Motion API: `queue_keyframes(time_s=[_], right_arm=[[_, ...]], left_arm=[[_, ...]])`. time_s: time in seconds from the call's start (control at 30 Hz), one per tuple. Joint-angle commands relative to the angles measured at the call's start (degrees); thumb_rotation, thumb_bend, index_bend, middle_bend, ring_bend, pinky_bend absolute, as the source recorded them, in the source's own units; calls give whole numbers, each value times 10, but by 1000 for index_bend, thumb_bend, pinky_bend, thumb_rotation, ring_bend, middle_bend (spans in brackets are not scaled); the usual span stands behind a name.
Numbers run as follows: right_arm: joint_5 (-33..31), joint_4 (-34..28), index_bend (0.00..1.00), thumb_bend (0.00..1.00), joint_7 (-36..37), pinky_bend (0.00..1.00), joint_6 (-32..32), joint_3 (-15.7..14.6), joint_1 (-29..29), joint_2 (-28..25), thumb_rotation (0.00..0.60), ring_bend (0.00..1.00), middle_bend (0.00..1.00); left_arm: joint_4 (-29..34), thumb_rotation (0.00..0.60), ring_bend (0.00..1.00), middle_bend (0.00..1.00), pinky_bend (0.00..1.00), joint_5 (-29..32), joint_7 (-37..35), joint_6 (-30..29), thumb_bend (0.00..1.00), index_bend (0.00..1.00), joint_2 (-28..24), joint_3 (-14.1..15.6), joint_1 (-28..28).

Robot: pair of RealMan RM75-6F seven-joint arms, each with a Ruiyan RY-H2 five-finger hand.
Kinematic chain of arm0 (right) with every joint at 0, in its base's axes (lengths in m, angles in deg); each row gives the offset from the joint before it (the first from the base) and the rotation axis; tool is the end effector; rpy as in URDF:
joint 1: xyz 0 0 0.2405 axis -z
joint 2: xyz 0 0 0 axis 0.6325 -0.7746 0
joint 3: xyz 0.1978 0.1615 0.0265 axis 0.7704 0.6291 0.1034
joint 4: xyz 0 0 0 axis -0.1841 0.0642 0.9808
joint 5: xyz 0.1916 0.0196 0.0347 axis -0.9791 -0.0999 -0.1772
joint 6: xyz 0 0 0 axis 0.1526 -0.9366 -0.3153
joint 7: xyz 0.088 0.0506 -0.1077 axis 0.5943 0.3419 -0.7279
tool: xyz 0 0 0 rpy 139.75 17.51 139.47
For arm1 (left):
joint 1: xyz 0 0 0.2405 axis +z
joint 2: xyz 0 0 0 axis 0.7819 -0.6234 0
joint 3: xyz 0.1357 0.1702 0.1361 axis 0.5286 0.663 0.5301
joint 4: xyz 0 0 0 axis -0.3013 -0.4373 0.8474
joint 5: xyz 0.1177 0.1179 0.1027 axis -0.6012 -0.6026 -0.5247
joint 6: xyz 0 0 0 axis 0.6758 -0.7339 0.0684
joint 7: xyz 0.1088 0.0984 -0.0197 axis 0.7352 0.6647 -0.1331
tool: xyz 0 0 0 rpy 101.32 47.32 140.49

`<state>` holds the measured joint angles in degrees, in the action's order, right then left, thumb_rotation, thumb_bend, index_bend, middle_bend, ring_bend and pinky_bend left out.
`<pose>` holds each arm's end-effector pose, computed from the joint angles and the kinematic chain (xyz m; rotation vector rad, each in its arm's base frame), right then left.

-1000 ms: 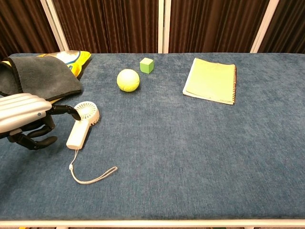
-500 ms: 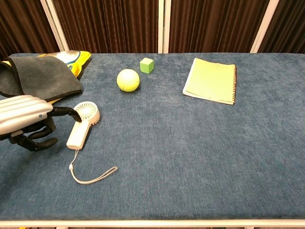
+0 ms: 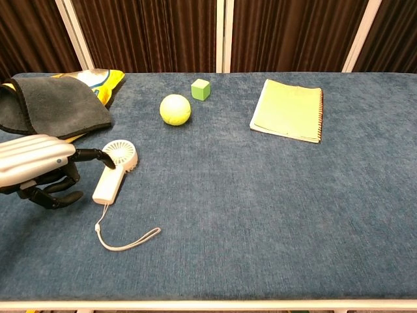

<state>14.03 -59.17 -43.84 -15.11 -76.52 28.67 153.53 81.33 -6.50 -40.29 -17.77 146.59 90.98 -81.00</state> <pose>-0.2964 -0.2152 0.1272 1.4724 -0.9688 0.8310 -0.2400 0.2621 -0.0234 -2.0649 -0.9501 -0.7940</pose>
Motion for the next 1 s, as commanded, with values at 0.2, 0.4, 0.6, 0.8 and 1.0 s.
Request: queue_keyframes(time_s=[0.2, 0.4, 0.6, 0.8, 1.0], right_arm=[[0, 0, 0, 101, -2, 0, 0, -1, 0, 1, 600, 0, 0], [3, -1, 0, 101, 0, 0, -7, -1, 3, -1, 600, 0, 0], [0, 5, 0, 101, 7, 0, -5, 0, 4, -1, 600, 0, 0], [7, 5, 0, 101, 15, 0, -13, -1, 7, -6, 600, 0, 0], [15, -1, 0, 101, 20, 0, -29, 1, 12, -11, 600, 0, 0]], left_arm=[[16, 600, 853, 865, 833, -2, -5, -9, 442, 231, -12, 0, 2], [76, 600, 853, 864, 833, -17, 3, -38, 442, 230, -49, -5, 4], [119, 600, 853, 865, 833, -2, 37, -75, 442, 231, -78, -22, 18], [84, 600, 796, 819, 814, 21, 24, -145, 427, 231, -79, -39, 60], [71, 600, 418, 512, 609, 61, 14, -178, 233, 201, -110, -43, 103]])
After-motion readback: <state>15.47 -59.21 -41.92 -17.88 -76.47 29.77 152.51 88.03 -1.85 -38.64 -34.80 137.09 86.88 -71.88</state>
